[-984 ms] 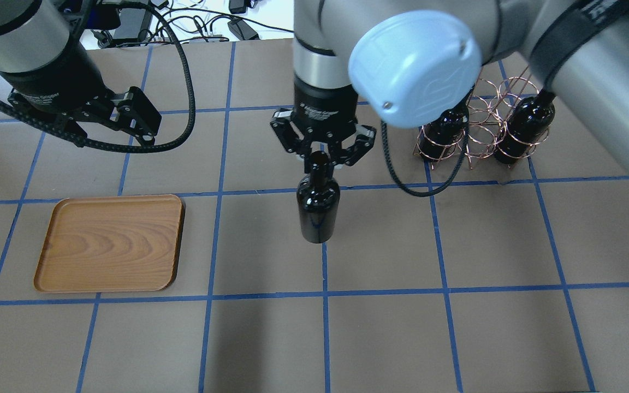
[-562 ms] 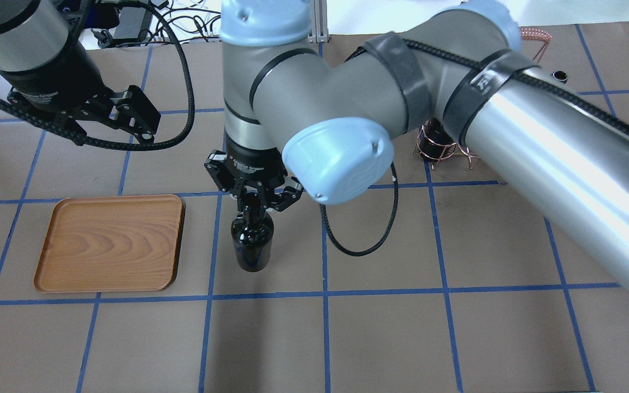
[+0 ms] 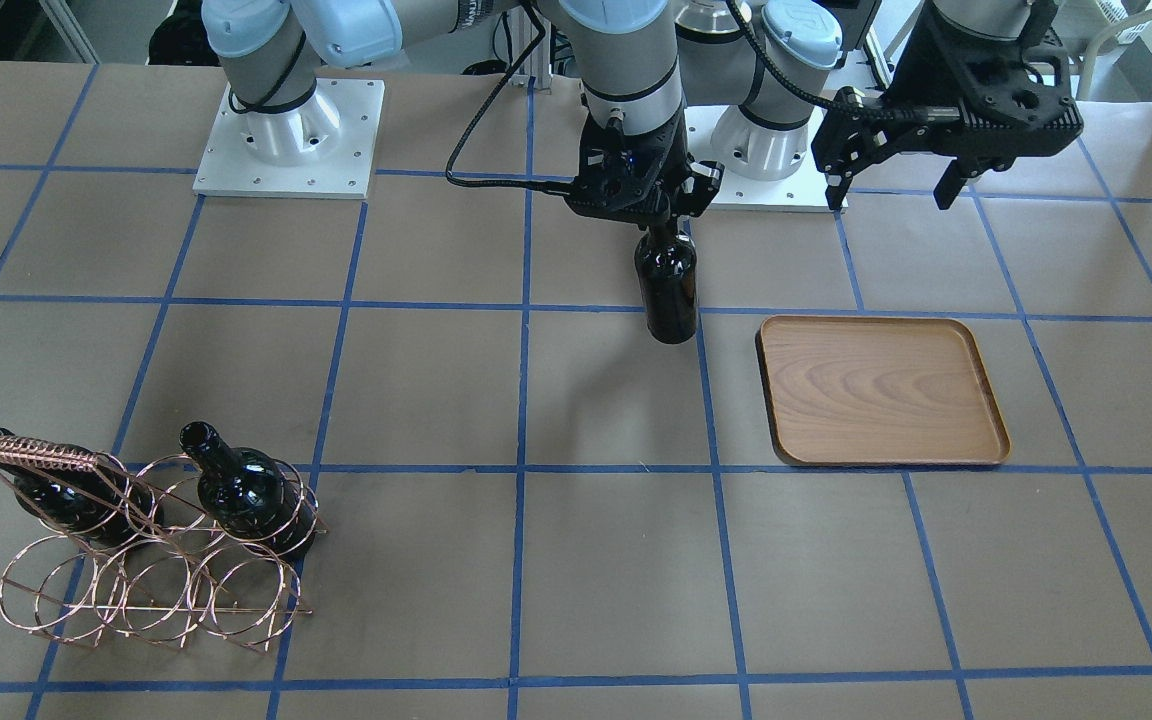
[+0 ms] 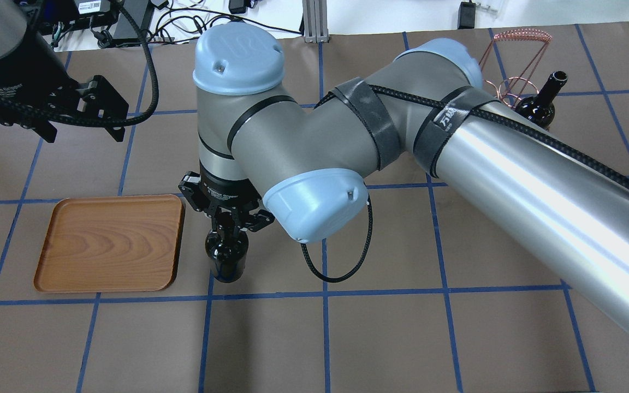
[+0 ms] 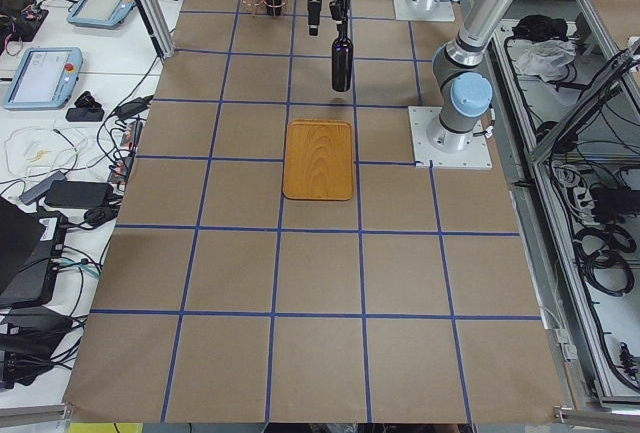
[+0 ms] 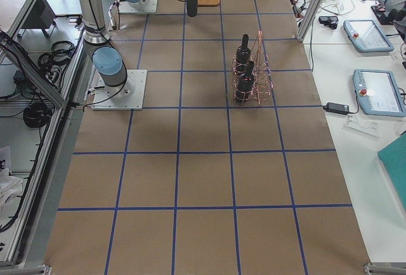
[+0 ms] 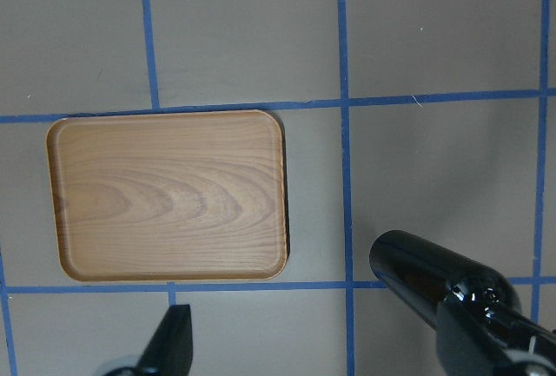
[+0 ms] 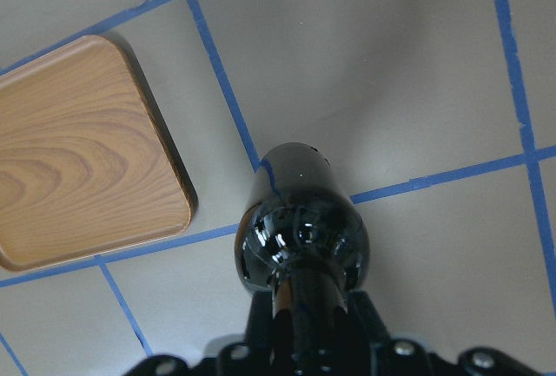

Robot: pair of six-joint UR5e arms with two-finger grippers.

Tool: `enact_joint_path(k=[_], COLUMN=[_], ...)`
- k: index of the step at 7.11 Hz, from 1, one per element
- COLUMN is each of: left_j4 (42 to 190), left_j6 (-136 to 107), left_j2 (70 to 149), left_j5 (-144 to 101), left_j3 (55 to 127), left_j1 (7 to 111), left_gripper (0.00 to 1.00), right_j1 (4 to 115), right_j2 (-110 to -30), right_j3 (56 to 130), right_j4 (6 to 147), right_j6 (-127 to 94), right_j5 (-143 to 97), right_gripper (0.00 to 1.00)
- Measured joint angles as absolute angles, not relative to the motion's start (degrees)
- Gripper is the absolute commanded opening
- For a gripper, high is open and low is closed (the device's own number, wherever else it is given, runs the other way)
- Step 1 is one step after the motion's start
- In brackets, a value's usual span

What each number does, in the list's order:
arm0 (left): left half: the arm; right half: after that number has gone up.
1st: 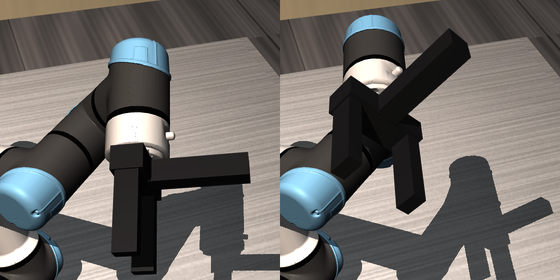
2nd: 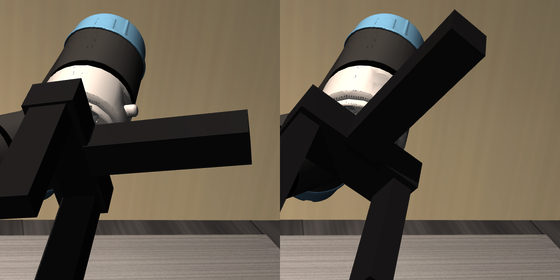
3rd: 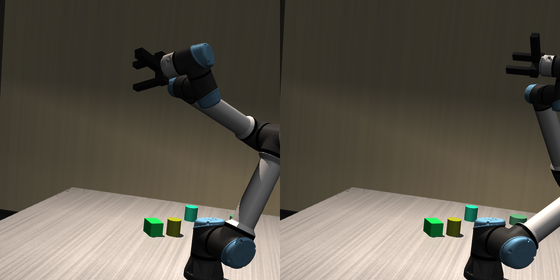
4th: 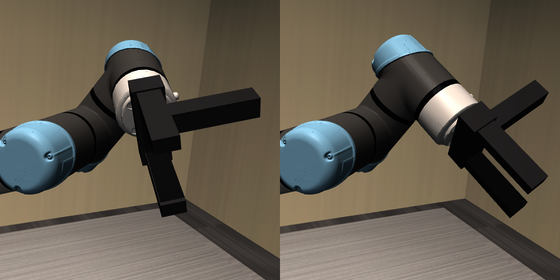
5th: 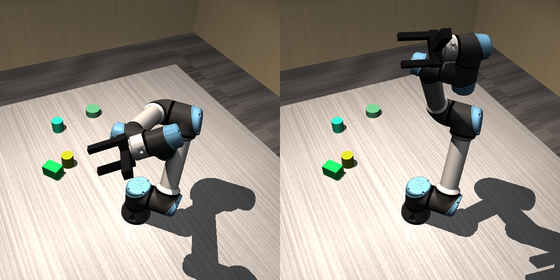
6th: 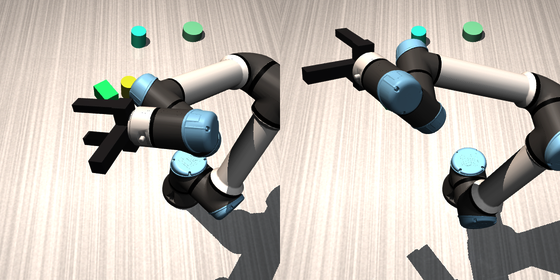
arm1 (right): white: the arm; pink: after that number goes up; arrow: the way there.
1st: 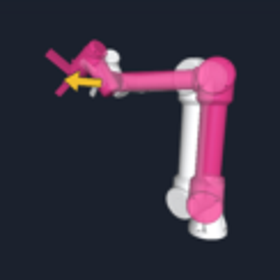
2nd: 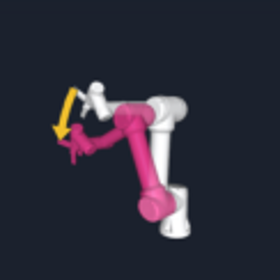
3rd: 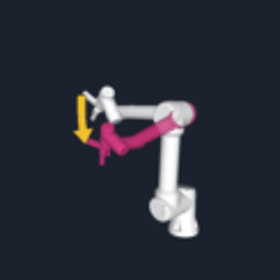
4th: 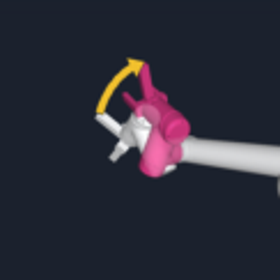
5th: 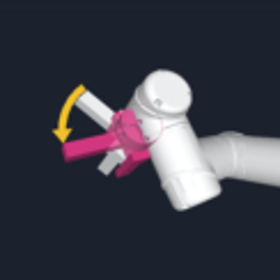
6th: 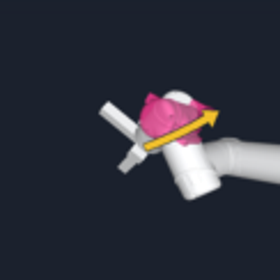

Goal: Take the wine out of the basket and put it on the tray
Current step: 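Lower the bottle upright beside the tray and open the right gripper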

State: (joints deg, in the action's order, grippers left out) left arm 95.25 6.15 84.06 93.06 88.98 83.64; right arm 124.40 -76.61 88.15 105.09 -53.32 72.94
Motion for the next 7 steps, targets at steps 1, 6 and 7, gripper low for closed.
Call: enact_joint_path(k=[1,6,7], left_j4=[95.23,96.32,96.68], left_j6=[6.13,6.09,6.1], left_j2=[84.08,84.33,84.41], left_j5=[92.96,93.14,93.1], left_j3=[88.97,88.98,88.97], left_j1=[83.44,83.54,83.7], left_gripper=[1.0,1.0,1.0], right_j1=[124.42,124.64,124.12], right_j2=[-76.63,-77.4,-78.36], right_j3=[88.17,87.8,87.51], right_j4=[105.07,104.83,104.79], right_j6=[-53.34,-53.37,-53.37], right_j5=[73.15,73.65,73.64], right_gripper=[0.61,0.74,0.76])
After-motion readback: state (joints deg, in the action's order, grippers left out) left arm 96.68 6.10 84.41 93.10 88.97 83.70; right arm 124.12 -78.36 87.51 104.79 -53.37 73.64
